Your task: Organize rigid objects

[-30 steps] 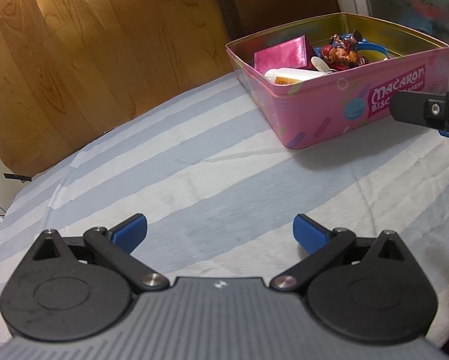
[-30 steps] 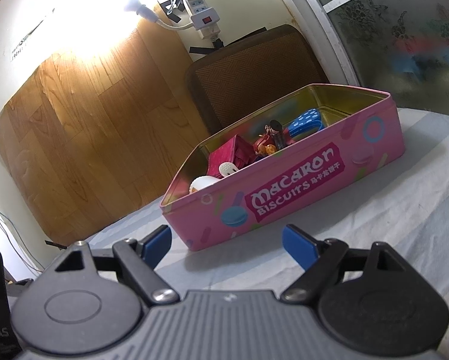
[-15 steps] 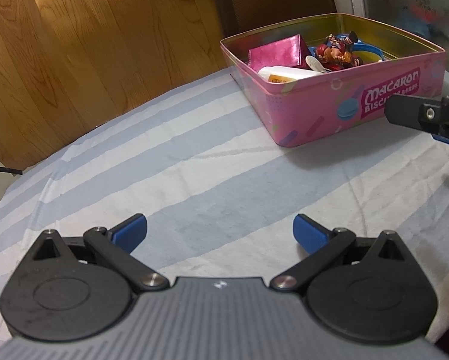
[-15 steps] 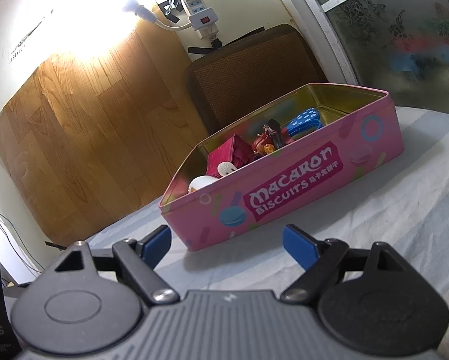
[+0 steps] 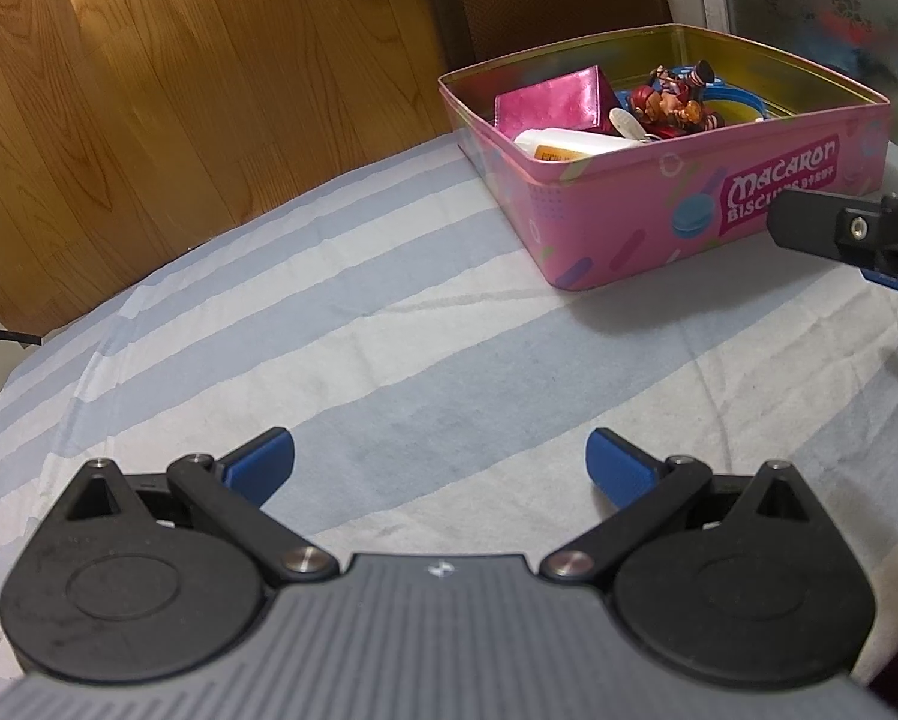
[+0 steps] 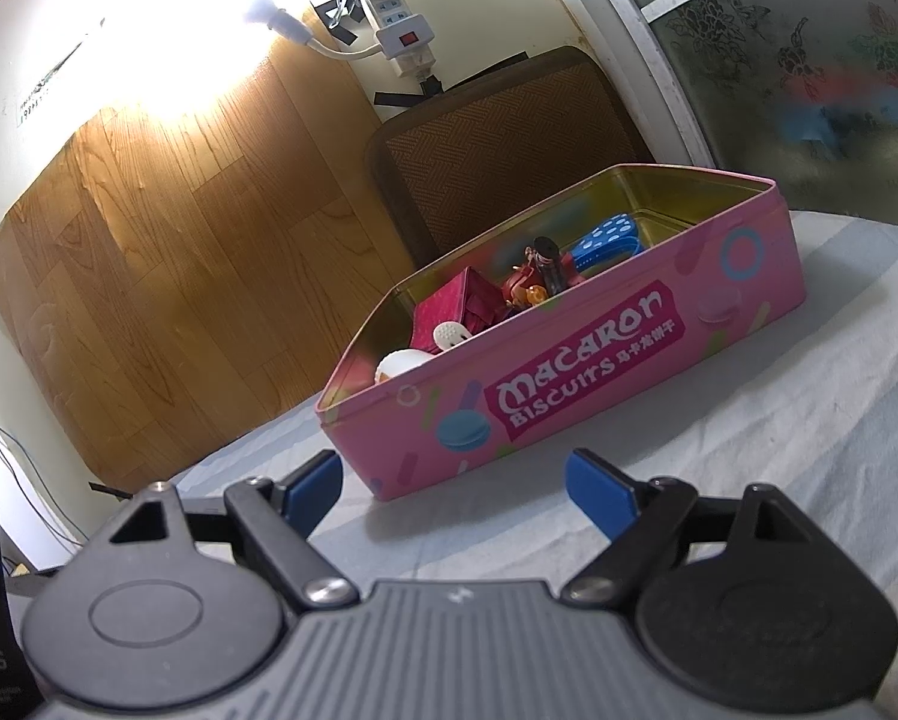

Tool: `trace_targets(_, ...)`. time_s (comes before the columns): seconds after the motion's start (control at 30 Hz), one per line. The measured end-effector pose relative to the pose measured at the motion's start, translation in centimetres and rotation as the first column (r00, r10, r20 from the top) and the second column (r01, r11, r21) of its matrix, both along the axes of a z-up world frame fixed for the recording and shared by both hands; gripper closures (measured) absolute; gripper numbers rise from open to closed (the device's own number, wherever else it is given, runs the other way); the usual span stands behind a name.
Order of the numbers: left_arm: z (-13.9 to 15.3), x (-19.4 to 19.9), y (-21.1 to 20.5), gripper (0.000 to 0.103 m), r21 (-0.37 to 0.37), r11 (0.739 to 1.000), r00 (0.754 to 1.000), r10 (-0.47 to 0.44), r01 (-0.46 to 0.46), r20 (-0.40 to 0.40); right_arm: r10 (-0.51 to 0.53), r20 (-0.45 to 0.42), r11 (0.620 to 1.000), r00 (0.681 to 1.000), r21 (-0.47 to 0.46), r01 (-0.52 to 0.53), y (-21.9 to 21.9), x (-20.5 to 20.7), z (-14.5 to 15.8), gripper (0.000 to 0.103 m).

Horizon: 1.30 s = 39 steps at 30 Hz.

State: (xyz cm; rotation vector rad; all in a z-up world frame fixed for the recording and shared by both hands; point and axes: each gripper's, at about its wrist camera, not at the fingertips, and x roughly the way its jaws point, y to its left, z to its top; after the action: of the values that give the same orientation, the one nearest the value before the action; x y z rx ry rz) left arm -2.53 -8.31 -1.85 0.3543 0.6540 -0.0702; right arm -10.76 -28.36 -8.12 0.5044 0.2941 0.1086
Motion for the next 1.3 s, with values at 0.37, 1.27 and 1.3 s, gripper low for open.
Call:
trace_targets(0.37,-0.1,0.1,0.2,0.0,-0.008,1.0,1.0,0.002,-0.002,-0.007,0.0,0.0,1.0,1.0,-0.001,0.0,0.0,0.0,-0.1,0.018)
trace_targets(1.27,-0.1,0.4,1.1,0.0,-0.085,0.996,0.999,-0.01,0.007,-0.032,-0.005,-0.004,1.0,1.0,-0.008,0.005,0.6,0.1,-0.2,0.018)
trace_targets(1.3,-0.1,0.4,1.1,0.0,-0.087,0.996,0.999,-0.013,0.01,-0.03,-0.005,-0.005,1.0,1.0,-0.009,0.005,0.6,0.1,-0.1,0.018)
